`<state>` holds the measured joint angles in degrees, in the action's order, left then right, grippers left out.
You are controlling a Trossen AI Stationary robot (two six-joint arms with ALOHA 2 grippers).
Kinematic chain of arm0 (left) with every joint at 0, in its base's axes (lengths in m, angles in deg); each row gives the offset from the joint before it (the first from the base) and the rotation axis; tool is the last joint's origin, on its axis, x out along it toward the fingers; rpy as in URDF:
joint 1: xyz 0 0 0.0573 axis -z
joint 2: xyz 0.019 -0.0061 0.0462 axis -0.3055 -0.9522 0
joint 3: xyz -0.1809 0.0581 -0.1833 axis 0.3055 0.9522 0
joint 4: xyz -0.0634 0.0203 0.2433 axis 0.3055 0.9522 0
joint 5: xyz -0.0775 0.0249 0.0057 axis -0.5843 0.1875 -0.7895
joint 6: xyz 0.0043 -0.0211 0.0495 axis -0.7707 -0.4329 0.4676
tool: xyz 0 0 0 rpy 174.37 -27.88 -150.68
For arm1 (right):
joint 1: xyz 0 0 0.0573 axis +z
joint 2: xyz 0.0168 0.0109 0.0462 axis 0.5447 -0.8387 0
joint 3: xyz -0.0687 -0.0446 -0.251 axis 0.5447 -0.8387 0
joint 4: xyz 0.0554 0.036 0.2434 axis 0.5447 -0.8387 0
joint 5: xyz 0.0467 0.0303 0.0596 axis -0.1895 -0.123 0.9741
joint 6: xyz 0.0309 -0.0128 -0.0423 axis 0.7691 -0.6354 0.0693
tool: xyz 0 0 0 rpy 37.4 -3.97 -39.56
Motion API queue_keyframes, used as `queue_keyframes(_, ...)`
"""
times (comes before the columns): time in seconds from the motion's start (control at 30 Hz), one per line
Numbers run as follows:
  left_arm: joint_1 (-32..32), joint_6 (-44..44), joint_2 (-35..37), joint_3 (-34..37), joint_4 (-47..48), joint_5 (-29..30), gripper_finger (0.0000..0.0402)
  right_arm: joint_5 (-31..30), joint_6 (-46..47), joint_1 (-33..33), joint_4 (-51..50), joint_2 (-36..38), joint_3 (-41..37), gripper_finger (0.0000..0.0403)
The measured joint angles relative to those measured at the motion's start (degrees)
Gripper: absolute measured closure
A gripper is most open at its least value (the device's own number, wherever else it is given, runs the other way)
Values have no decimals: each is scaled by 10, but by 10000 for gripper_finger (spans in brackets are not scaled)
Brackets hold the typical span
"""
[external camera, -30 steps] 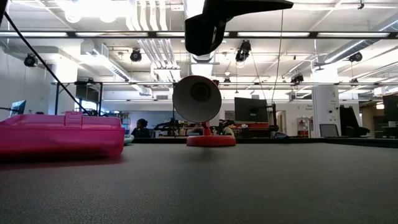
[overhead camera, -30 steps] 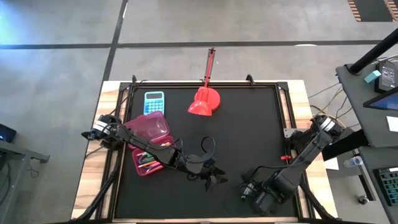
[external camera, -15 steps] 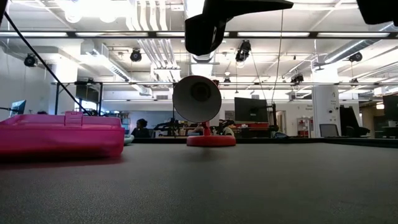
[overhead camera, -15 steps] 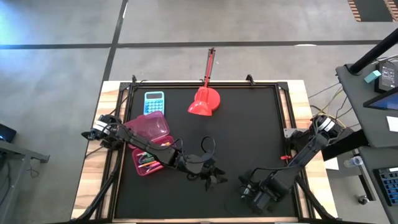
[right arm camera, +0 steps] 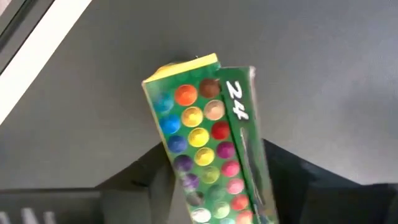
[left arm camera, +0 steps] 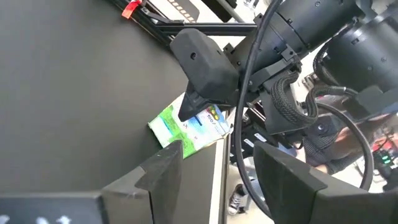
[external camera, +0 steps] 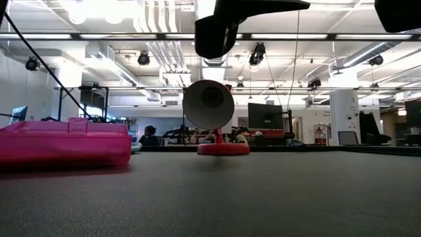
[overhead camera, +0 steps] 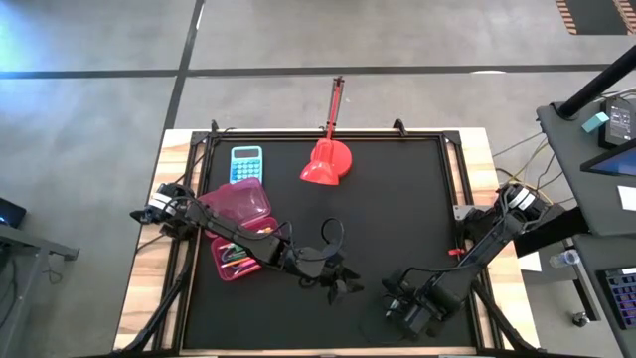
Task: Pack school essentials
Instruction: Put the yellow crayon box into the red supply box
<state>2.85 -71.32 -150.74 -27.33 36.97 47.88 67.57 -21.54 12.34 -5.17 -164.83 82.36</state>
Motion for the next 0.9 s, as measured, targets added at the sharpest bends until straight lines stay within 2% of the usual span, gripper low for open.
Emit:
queue_keyframes(0.17, 0, -23, 0, 0, 0, 0, 221, 0, 22, 0, 0, 0, 0, 263)
queue_keyframes(0.33, 0, -25, 0, 0, 1, -2, 221, 0, 49, 0, -11, 1, 5, 292)
queue_keyframes(0.5, -5, -36, 6, 0, 2, -77, 221, 0, 85, 0, -70, 18, 37, 307)
queue_keyframes(0.6, -7, -26, 28, 1, 4, -83, 221, 0, 107, -3, -83, 35, 51, 312)
queue_keyframes(0.77, -10, 56, 84, 3, 113, -67, 221, -12, 165, -20, -78, 75, 59, 314)
queue_keyframes(0.9, -9, 201, 131, 3, 187, -38, 221, -86, 217, -50, -61, 105, 59, 312)
